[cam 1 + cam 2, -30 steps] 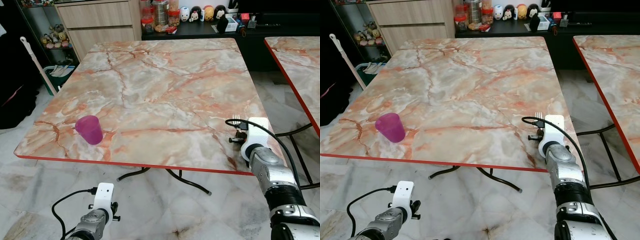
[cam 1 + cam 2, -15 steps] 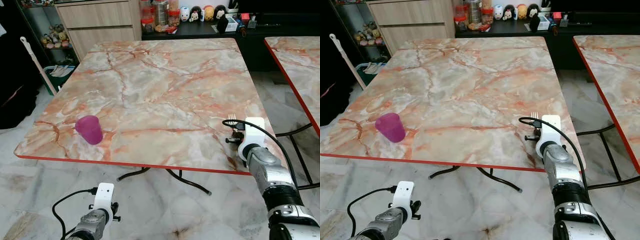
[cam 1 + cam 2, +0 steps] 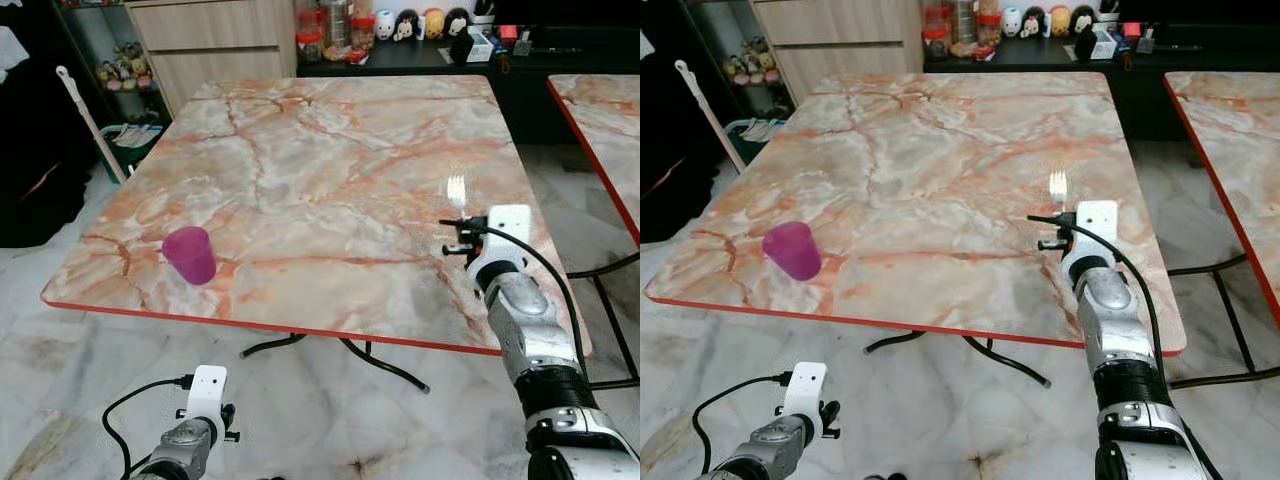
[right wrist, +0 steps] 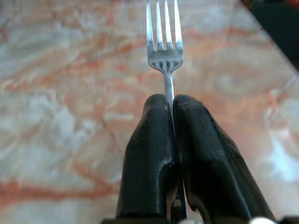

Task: Setting the table

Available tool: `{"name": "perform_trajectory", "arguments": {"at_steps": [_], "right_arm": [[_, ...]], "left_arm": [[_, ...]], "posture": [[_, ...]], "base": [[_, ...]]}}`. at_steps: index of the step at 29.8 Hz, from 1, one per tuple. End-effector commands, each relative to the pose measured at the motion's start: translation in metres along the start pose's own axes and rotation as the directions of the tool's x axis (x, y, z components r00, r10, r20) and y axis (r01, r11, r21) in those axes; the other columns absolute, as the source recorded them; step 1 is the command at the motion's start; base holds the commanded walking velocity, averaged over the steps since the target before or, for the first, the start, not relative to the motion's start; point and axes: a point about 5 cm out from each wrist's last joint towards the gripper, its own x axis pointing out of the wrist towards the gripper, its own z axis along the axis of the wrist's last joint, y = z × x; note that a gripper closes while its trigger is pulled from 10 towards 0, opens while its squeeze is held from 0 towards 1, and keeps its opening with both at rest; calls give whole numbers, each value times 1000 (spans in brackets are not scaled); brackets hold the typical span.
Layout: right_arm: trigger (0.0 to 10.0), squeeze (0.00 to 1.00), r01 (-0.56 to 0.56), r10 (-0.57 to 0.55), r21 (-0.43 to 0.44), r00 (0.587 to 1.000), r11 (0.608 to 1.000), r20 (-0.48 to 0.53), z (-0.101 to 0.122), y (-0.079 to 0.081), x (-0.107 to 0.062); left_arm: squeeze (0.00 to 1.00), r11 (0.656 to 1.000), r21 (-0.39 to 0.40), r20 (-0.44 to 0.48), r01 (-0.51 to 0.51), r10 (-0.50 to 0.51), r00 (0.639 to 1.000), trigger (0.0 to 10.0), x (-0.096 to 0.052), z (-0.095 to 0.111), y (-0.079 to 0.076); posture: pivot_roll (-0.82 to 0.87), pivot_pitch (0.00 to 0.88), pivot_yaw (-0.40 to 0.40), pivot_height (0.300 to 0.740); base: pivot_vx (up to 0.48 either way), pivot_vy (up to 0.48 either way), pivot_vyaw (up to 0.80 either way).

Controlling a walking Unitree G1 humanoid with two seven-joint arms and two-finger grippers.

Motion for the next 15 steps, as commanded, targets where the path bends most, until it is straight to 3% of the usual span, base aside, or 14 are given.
{"name": "perform_trajectory", "arguments": {"at_steps": [1, 7, 15], "right_arm": [[10000, 0, 9, -9, -13, 999, 1000, 42, 8, 0, 2], [10000, 0, 9, -8, -21, 998, 1000, 69, 10, 1, 1], [10000, 0, 14, -12, -27, 996, 1000, 90, 14, 0, 3]], "left_arm": [[0, 1000, 2, 2, -20, 20, 1000, 10000, -1, -2, 5], [0, 999, 14, 11, -36, 36, 999, 10000, -1, -1, 5], [0, 999, 20, 12, -38, 38, 999, 10000, -1, -2, 5]], "posture": [[-64, 69, 70, 740], [-66, 62, 70, 740], [-67, 45, 69, 740]], "base": [[0, 0, 0], [0, 0, 0], [0, -261, 0]]}}
